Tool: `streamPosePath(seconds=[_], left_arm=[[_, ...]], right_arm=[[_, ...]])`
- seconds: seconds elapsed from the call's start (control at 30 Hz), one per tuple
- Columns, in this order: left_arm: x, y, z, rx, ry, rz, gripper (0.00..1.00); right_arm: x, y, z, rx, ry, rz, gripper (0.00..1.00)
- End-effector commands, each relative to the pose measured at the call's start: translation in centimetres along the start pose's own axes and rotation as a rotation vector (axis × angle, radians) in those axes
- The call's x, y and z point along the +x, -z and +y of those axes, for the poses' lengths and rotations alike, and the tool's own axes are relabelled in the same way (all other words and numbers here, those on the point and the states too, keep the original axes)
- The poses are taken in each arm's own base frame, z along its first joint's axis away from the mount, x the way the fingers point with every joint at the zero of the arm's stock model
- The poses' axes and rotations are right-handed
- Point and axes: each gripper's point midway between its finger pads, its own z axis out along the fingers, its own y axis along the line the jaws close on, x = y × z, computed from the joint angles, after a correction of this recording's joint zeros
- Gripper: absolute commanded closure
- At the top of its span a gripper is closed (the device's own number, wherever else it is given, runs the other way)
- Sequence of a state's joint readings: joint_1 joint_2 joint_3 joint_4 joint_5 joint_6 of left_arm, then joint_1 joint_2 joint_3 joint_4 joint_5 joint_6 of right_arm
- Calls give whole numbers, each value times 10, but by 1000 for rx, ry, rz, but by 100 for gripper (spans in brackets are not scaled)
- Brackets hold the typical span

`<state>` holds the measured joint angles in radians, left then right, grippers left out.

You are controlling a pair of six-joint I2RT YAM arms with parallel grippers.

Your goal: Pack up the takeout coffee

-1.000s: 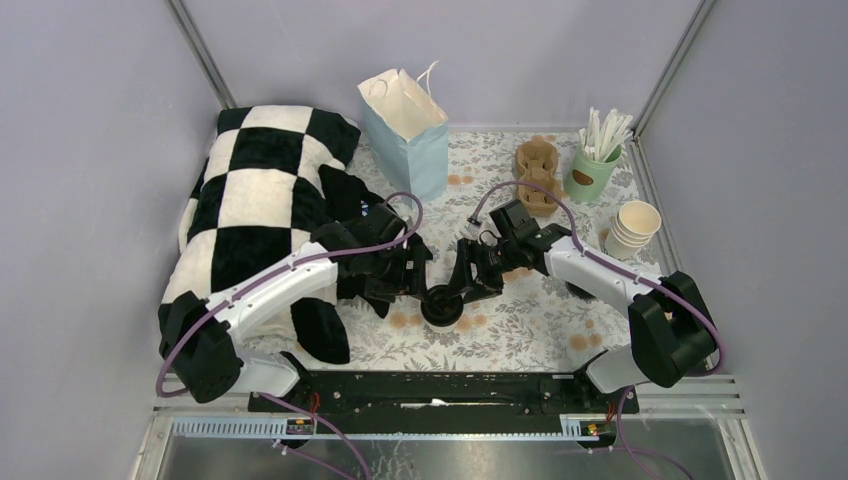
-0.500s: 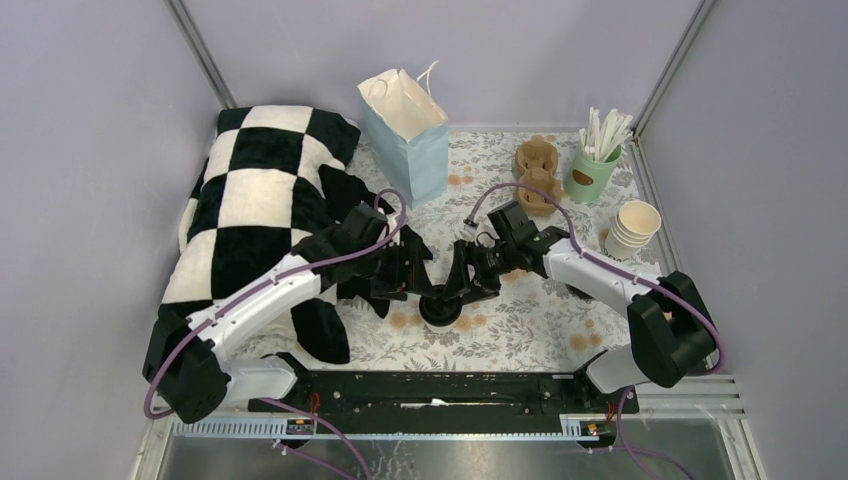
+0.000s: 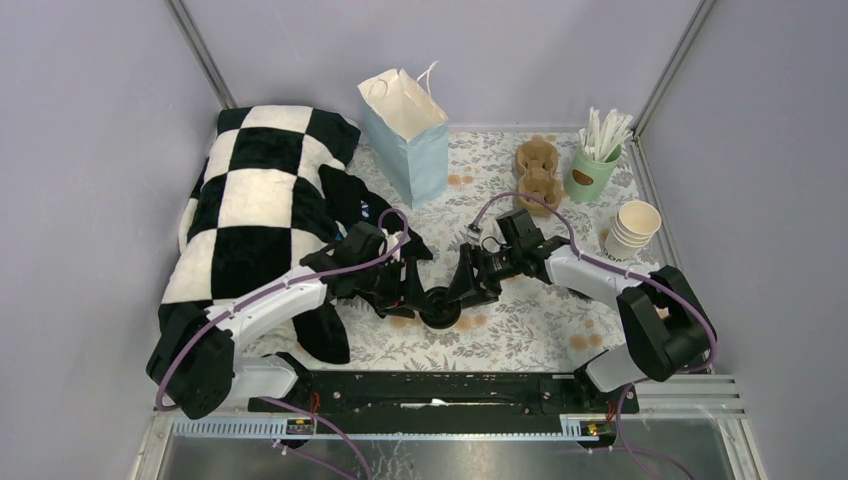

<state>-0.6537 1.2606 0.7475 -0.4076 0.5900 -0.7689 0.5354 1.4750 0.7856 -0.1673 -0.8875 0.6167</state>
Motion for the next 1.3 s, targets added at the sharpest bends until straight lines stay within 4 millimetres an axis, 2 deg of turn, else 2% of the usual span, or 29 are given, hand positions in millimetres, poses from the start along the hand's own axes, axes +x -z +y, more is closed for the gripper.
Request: streamPosePath(seconds=[0.0,0.23,0.43,0.63,0.87,0.9,0.97,1.1,1.17,1.27], left_arm=[[3,-5,5,32,-14,-9,39],[15,-15,40,-53,24,10,44],[30,-17,70,-101,63,10,45],[39,-22,91,-151,104,20,46],[37,-24,100,-196,119,10,47],[36,-24,100,-196,117,10,47],[31,-22,92,-183,100,4,46],[12,-14,68,-147,46,-30,44],[6,-14,61,-141,33,-24,42],[-3,-12,51,-129,13,-30,39]], right_arm=[[1,-5,2,-64,13,31,31],[4,-16,-20,-107,-35,10,37],[21,-25,-62,-87,-132,1,40],[36,-32,-102,59,-218,1,41],[38,-30,-132,239,-267,-5,45],[39,-30,-131,239,-277,7,46],[33,-27,-113,191,-249,8,44],[19,-5,-55,72,-112,-29,21],[14,1,-32,15,-67,-17,16],[9,6,-16,-20,-33,-3,13]])
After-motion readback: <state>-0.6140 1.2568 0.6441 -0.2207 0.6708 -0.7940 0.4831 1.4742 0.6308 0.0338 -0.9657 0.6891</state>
